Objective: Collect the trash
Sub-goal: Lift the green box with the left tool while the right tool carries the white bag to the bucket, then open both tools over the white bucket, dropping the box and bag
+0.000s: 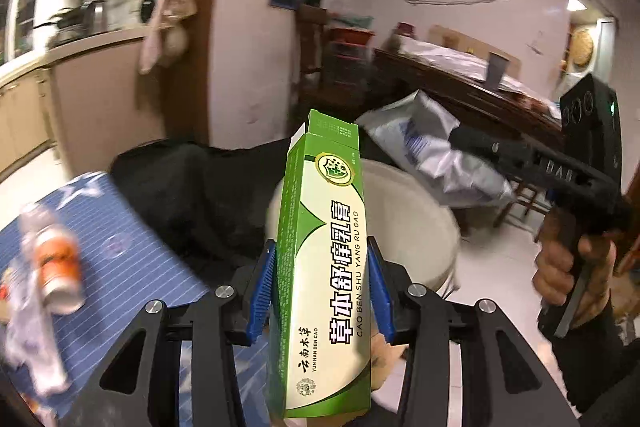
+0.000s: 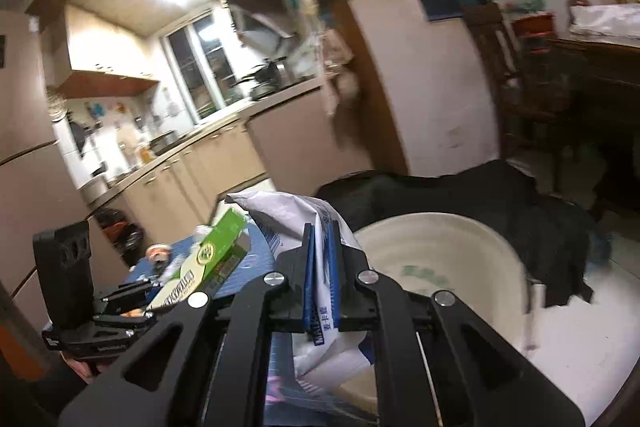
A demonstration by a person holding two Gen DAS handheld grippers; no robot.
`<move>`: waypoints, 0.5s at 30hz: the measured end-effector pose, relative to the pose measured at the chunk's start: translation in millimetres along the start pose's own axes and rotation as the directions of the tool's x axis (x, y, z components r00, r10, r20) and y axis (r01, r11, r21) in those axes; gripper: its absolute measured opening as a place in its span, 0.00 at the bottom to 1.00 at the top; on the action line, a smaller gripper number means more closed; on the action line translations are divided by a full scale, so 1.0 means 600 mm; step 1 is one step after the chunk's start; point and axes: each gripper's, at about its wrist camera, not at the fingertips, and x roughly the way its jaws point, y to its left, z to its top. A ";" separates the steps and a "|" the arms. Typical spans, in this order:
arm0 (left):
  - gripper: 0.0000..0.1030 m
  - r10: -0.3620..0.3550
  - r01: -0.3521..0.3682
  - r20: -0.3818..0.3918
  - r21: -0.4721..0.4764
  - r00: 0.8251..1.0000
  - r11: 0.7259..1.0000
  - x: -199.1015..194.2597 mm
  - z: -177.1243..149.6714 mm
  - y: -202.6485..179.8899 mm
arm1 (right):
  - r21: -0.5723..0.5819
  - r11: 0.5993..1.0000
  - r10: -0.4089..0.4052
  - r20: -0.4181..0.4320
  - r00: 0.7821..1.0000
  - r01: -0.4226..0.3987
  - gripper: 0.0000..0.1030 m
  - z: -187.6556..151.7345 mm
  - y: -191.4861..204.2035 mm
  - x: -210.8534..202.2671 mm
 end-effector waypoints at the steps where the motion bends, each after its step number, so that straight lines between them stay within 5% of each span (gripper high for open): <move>1: 0.43 -0.012 0.012 0.000 0.009 1.000 1.000 0.016 0.011 -0.007 | 0.009 1.000 -0.023 0.001 1.000 0.023 0.05 0.001 -0.014 -0.001; 7: 0.43 -0.036 0.037 -0.018 0.023 0.999 0.999 0.116 0.054 -0.046 | 0.012 0.986 -0.165 -0.011 0.986 0.165 0.05 0.010 -0.074 0.003; 15: 0.44 -0.063 0.062 -0.010 -0.042 0.998 0.997 0.184 0.079 -0.052 | -0.020 0.969 -0.245 -0.044 0.968 0.245 0.05 0.012 -0.103 0.028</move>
